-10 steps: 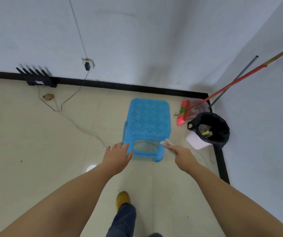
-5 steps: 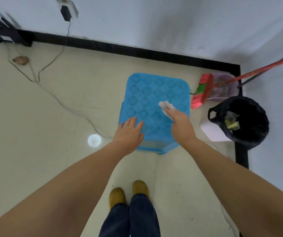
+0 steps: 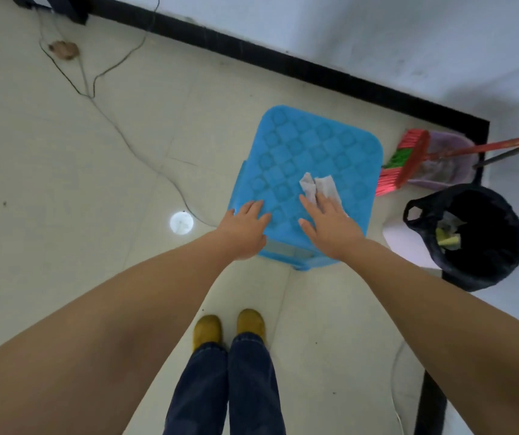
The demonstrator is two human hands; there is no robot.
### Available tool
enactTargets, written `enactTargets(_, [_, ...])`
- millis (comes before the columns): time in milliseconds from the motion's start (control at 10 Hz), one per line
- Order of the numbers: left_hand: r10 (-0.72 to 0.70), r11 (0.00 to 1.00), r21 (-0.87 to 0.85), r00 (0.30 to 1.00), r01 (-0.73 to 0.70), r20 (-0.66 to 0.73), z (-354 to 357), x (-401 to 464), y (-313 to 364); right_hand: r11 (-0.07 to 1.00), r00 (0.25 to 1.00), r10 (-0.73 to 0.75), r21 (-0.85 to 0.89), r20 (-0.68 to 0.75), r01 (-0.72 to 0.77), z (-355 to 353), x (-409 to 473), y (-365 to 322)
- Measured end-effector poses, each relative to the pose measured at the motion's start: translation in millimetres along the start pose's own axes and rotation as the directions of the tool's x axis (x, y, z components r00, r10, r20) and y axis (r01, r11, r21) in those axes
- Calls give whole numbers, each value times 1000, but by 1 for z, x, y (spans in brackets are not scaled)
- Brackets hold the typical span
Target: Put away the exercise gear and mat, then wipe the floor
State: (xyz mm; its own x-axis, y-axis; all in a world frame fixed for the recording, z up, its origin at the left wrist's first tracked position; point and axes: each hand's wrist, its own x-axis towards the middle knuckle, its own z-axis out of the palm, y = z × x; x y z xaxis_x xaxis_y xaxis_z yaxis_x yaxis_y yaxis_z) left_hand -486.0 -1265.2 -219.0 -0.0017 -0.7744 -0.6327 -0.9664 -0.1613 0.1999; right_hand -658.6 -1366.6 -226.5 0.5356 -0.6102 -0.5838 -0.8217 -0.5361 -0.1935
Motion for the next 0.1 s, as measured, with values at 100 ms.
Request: enactTargets(100, [-33, 996, -82, 998, 28, -56, -39, -22, -4, 999, 1000, -5, -46, -22, 4, -52, -4, -25])
